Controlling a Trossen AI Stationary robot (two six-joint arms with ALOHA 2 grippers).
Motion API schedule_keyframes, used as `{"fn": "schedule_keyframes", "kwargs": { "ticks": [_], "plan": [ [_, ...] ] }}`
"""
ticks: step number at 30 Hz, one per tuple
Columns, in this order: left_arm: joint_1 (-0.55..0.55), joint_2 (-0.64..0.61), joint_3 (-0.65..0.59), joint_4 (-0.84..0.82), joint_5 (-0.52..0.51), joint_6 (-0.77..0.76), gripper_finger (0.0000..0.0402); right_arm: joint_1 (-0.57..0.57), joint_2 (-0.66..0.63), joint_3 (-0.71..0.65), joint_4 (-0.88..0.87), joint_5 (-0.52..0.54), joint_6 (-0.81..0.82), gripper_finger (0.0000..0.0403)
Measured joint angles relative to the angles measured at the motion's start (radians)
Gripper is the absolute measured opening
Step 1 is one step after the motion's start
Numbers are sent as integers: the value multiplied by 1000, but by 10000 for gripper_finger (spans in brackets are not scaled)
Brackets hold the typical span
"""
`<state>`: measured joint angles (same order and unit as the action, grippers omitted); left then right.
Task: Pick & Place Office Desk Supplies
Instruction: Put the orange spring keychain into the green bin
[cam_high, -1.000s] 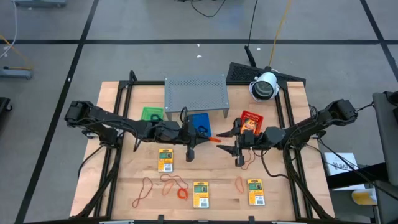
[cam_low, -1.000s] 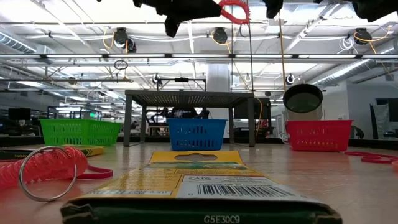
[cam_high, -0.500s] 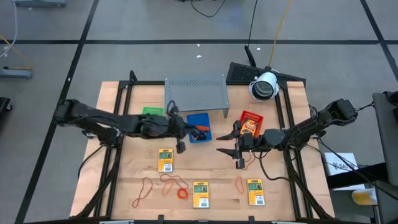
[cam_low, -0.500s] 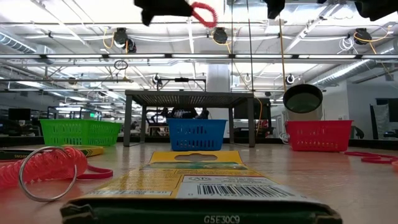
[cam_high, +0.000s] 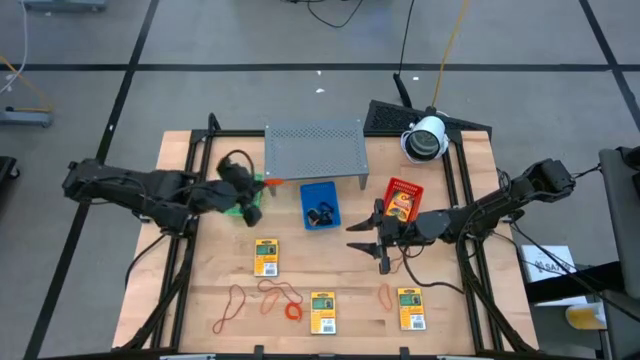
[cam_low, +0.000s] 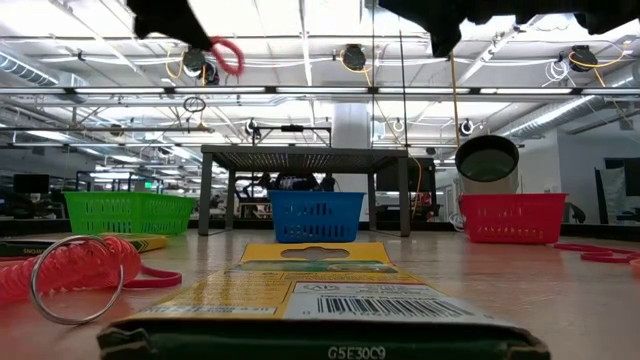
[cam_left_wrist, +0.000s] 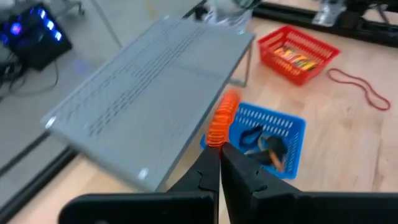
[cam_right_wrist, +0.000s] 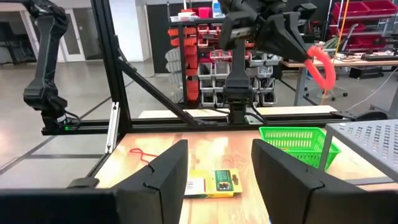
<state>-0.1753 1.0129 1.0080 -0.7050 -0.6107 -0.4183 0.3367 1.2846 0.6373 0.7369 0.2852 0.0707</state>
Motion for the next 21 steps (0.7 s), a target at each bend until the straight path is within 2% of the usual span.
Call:
{"fn": "schedule_keyframes", "kwargs": {
  "ticks": [9, 17, 21],
  "plan": [
    [-17, -104, 0, -294, -22, -256, 4, 0, 0, 0, -21, 0, -3, 165],
    [-16, -109, 0, -545, -19, -499, 15, -1, 0, 0, -24, 0, -3, 163],
    [-16, -108, 0, -599, -14, -598, 8, -1, 0, 0, -24, 0, -3, 161]
  ]
}}
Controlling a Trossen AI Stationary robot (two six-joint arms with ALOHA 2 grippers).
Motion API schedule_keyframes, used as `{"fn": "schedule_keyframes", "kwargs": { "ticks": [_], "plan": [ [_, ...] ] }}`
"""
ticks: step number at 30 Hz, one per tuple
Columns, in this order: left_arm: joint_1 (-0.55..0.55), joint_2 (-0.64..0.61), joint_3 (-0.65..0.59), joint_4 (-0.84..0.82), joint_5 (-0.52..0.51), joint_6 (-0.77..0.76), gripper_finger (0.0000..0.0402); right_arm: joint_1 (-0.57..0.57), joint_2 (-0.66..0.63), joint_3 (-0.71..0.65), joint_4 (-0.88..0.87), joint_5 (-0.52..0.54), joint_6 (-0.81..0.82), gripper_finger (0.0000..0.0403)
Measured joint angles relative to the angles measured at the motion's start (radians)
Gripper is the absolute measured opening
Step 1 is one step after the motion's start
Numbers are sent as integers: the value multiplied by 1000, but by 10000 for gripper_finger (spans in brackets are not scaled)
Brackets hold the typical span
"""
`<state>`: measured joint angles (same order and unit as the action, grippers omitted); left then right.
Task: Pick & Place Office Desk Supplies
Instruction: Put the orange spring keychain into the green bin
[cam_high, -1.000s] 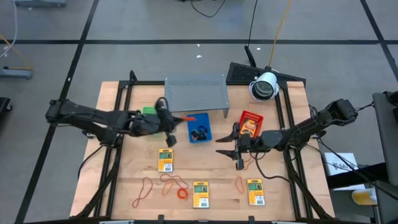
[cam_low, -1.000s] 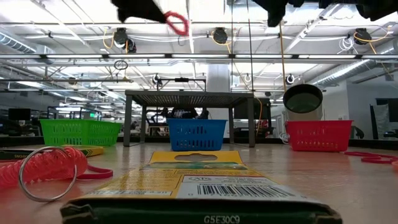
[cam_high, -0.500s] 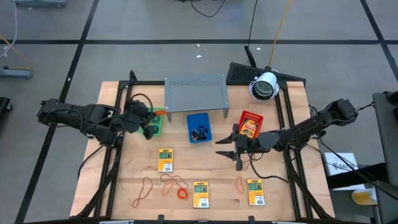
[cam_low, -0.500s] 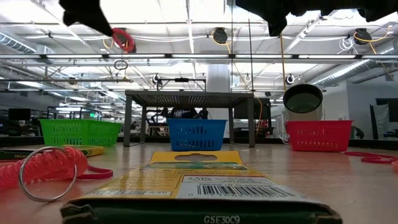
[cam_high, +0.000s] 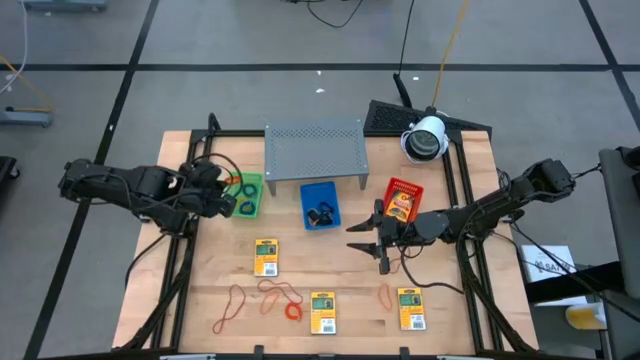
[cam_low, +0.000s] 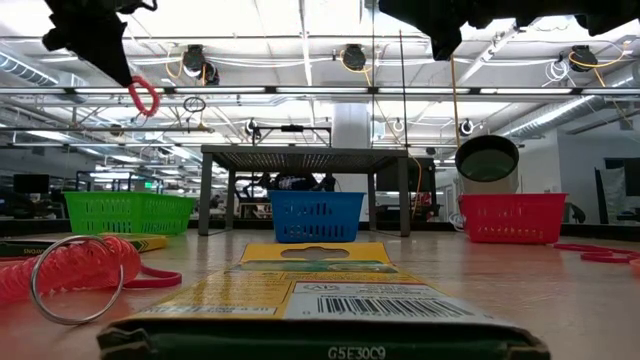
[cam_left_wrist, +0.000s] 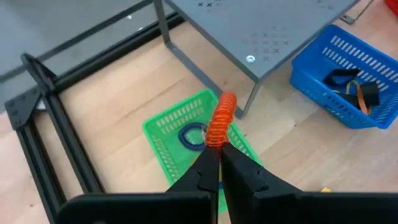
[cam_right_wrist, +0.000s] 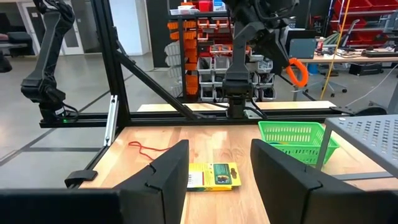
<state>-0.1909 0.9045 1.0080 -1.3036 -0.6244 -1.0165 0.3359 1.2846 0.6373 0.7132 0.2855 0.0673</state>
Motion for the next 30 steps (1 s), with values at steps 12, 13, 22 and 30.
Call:
{"fn": "schedule_keyframes", "kwargs": {
  "ticks": [12, 13, 22, 30],
  "plan": [
    [0, 0, 0, 47, 4, 46, 69, 0, 0, 0, 0, 0, 0, 158],
    [0, 0, 0, 48, 4, 46, 78, 0, 0, 0, 0, 0, 0, 158],
    [0, 0, 0, 48, -3, 50, 158, 0, 0, 0, 0, 0, 0, 161],
    [-13, 25, 0, 169, 13, 138, 170, 0, 0, 0, 0, 0, 0, 161]
  ]
}}
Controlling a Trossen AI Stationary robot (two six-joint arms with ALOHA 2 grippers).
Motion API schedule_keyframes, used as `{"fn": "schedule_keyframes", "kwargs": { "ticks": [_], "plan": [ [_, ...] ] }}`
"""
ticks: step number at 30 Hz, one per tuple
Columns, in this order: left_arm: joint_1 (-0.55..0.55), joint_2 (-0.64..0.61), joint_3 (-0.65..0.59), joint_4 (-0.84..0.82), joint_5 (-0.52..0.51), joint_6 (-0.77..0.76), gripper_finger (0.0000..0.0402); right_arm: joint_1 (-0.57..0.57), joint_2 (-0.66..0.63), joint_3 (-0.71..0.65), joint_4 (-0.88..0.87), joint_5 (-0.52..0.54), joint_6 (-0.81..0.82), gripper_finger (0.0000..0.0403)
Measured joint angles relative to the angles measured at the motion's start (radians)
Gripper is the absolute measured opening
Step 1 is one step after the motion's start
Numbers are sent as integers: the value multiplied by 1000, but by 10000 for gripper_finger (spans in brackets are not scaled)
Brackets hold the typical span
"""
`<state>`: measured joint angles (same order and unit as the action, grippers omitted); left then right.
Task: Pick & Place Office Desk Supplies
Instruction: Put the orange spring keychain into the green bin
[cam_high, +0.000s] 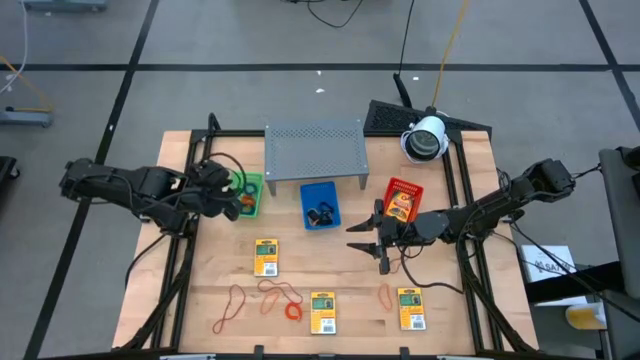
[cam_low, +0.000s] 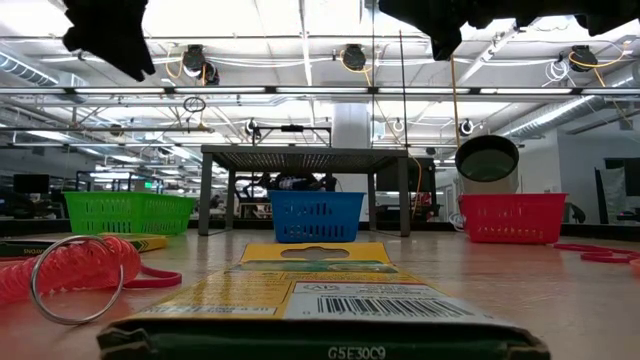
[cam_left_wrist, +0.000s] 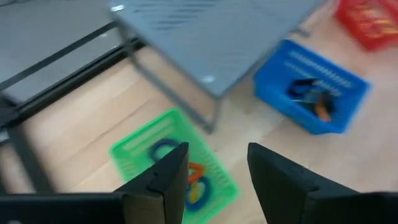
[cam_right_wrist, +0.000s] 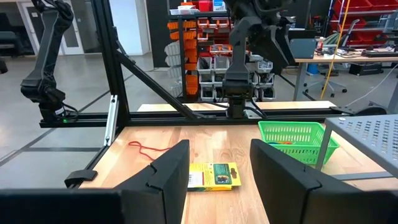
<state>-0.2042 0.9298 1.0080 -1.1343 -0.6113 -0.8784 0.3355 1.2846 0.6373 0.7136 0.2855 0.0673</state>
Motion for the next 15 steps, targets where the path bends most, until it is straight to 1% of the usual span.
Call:
{"fn": "schedule_keyframes", "kwargs": {
  "ticks": [2, 4, 10, 12, 15],
  "plan": [
    [-15, 19, 0, 73, 40, 68, 165, 0, 0, 0, 0, -1, 0, 161],
    [-38, 47, 0, 143, 102, 147, 159, 0, 0, 0, 0, -2, 0, 160],
    [-114, 167, 0, 337, 255, 326, 144, 0, 0, 0, -1, -3, 0, 159],
    [-132, 221, 0, 391, 282, 360, 140, 0, 0, 0, -1, -3, 0, 161],
    [-152, 307, 0, 453, 282, 397, 138, 0, 0, 0, -11, -15, 0, 162]
  ]
}}
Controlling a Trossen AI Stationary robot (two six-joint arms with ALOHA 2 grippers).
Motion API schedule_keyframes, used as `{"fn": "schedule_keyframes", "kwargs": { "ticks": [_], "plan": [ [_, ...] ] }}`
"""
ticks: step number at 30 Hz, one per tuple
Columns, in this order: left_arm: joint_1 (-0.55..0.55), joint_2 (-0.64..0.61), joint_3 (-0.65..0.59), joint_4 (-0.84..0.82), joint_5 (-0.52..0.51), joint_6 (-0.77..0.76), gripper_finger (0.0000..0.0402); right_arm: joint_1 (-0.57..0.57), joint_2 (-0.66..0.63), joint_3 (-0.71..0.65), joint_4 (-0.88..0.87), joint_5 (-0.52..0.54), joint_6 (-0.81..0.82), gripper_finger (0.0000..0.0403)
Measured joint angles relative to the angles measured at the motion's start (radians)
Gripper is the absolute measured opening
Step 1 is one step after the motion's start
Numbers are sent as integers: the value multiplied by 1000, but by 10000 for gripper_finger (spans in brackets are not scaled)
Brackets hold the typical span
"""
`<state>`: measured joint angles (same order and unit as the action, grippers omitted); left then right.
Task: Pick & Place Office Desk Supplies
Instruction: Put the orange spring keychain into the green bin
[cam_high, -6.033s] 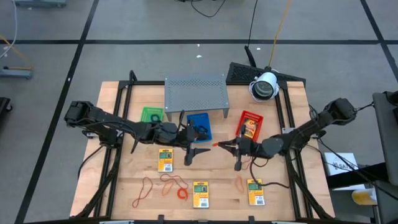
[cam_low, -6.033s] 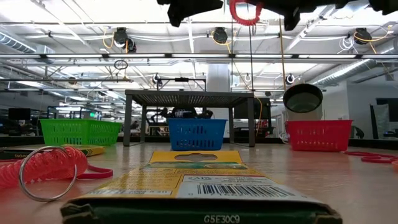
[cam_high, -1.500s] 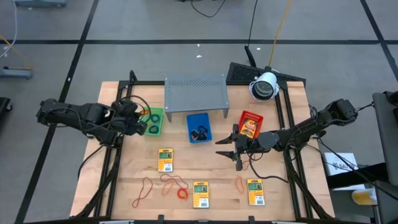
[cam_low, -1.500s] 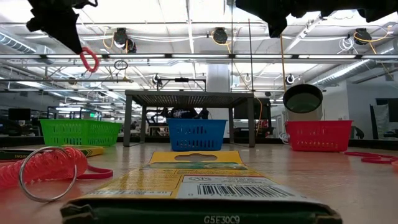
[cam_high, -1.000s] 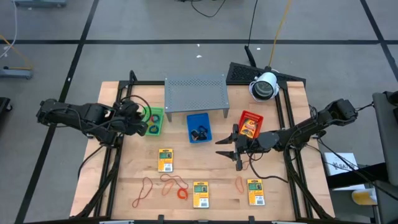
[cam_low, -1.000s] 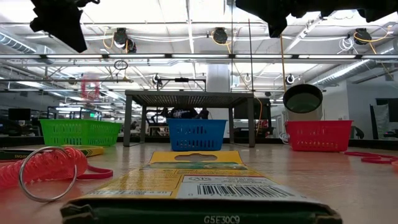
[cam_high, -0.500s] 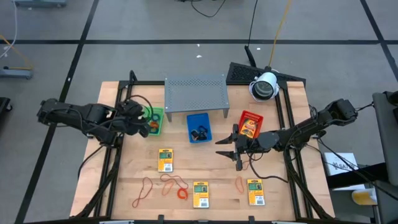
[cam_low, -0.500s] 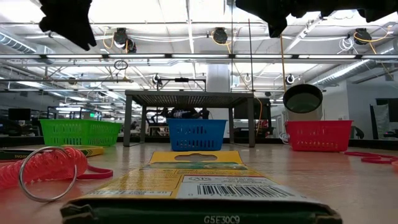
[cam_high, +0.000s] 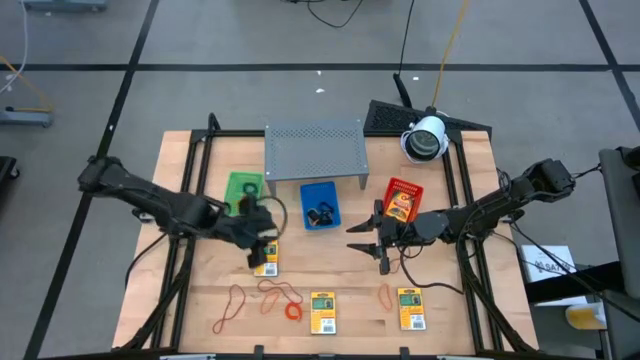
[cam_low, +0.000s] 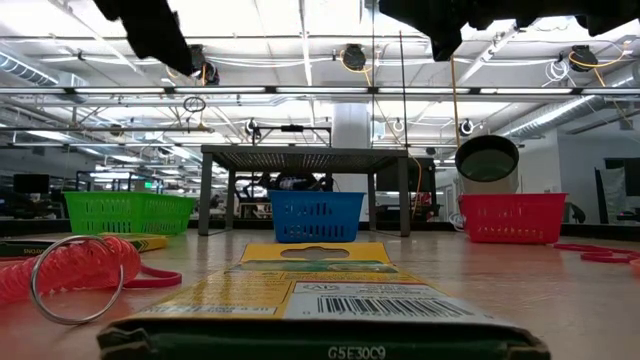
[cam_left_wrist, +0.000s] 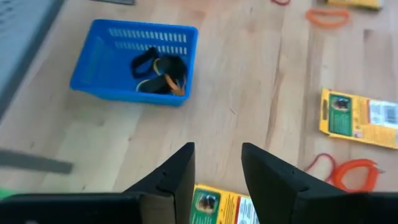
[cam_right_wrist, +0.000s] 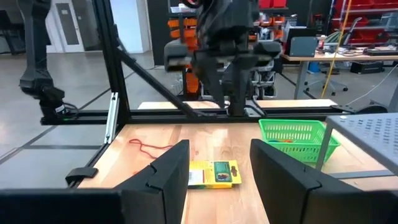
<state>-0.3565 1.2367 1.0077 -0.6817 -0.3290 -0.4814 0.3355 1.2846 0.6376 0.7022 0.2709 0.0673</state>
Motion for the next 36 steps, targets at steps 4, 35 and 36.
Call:
{"fn": "schedule_keyframes", "kwargs": {
  "ticks": [4, 35, 36],
  "plan": [
    [-13, 111, 0, 111, 10, 66, 142, 0, 0, 0, -4, -85, 0, 158],
    [-191, 494, 0, 542, 300, 167, 145, 0, 0, 0, -11, -144, 34, 155],
    [-198, 496, 0, 537, 290, 170, 145, 0, 0, 0, -12, -143, 40, 155]
  ]
}}
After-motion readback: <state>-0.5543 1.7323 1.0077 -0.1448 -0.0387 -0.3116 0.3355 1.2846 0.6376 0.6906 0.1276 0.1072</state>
